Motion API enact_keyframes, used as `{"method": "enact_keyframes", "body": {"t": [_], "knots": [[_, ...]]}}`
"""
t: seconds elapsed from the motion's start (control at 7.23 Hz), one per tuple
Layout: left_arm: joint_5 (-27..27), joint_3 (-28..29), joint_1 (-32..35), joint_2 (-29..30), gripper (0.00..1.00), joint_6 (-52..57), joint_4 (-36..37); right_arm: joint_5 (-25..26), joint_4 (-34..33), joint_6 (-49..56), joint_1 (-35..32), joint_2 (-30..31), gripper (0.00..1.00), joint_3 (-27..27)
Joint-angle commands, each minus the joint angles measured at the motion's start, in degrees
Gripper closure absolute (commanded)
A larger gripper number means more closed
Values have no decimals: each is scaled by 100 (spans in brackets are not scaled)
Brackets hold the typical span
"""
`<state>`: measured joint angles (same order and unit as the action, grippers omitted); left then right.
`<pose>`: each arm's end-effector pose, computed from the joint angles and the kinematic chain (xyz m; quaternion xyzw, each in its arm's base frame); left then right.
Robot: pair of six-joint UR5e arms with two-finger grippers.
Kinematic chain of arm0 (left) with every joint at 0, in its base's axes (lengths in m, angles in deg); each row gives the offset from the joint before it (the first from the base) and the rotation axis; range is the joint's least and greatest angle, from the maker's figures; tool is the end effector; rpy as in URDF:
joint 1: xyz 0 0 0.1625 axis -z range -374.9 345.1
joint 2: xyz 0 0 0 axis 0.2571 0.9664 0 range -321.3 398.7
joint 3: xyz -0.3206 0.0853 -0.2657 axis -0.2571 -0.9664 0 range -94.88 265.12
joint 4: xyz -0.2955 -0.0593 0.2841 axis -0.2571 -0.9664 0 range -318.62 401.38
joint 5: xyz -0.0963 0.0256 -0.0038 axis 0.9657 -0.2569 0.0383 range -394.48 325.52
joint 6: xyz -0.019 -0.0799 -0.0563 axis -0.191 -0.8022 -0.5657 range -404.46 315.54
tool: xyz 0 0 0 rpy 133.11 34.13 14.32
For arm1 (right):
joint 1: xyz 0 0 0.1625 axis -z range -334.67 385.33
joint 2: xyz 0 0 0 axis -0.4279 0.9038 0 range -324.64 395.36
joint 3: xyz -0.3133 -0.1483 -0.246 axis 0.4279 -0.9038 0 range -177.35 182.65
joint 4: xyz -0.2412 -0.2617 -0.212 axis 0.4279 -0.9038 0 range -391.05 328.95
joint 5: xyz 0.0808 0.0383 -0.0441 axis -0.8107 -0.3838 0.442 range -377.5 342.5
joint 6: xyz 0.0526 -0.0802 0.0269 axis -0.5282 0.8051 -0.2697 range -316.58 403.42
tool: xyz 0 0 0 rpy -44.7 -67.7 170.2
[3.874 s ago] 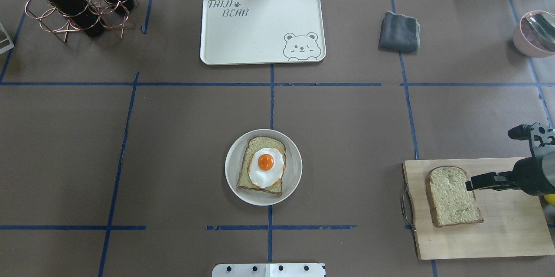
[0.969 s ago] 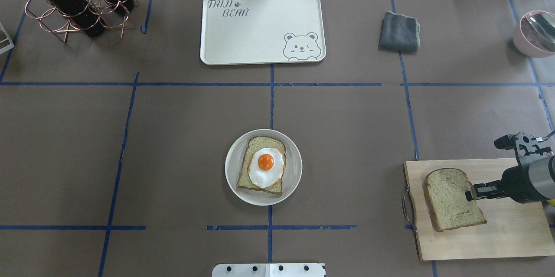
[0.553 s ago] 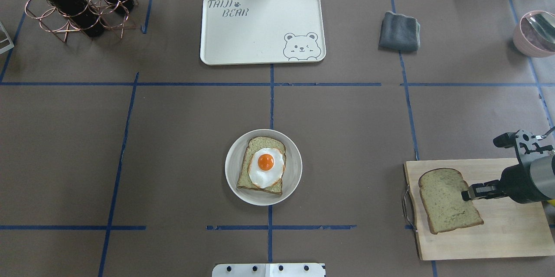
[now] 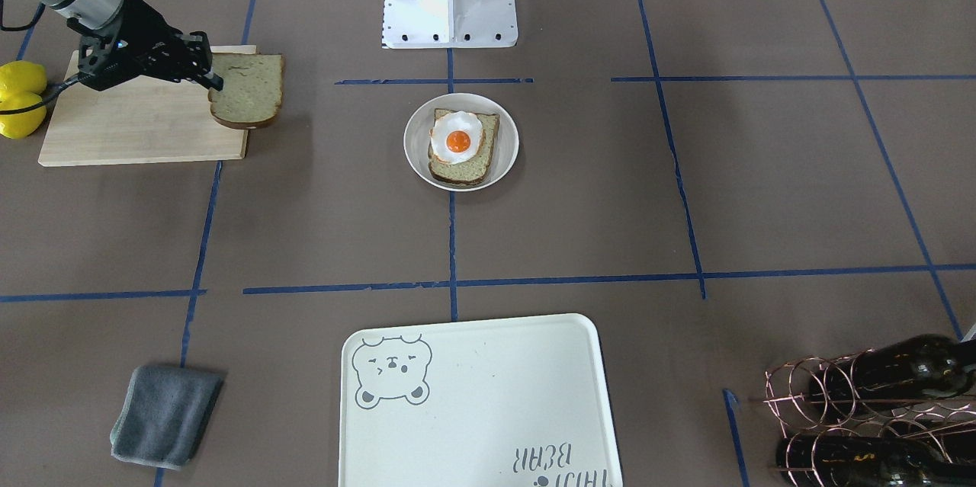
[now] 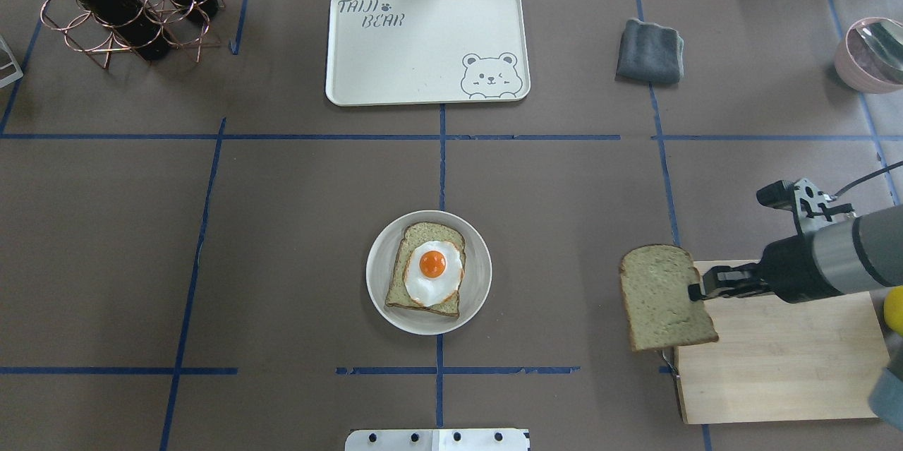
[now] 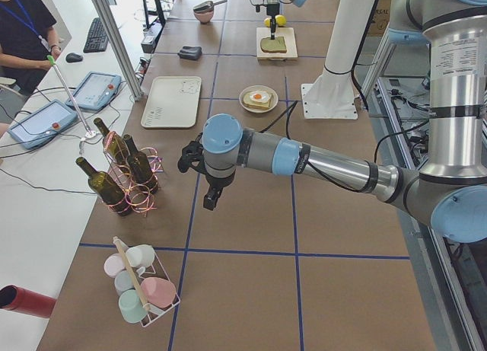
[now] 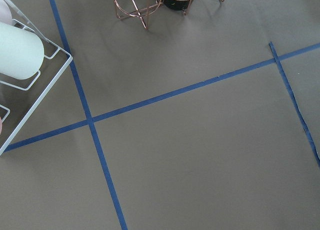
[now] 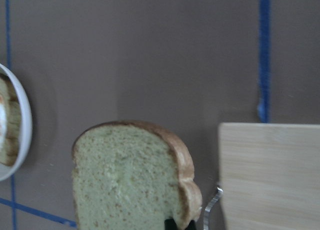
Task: Make sandwich and place on tray
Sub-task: 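Carry the bread slice with the right gripper over the egg toast plate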
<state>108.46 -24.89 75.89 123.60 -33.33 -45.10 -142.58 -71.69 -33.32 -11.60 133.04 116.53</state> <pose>-0.0600 -0.4500 0.5241 0.1344 0.4319 0.1244 0.8831 -0.3023 -0.3224 0.4172 -0.0104 -0.5750 0.0048 0.8180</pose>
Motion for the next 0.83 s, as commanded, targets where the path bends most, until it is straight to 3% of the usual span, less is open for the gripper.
{"method": "enact_keyframes", "body": {"t": [0.0,0.14,0.42,0.69], "knots": [[5,-3,0,0,0,2,0,18,-102,-962,115,-1465,100,-575],[5,-20,0,0,0,-6,0,114,-537,-1323,369,-2097,100,-673],[14,-21,0,0,0,-15,0,884,-1470,-1554,966,-3346,100,-1207],[14,-21,0,0,0,-15,0,994,-1482,-1607,1047,-3607,100,-1640]]}}
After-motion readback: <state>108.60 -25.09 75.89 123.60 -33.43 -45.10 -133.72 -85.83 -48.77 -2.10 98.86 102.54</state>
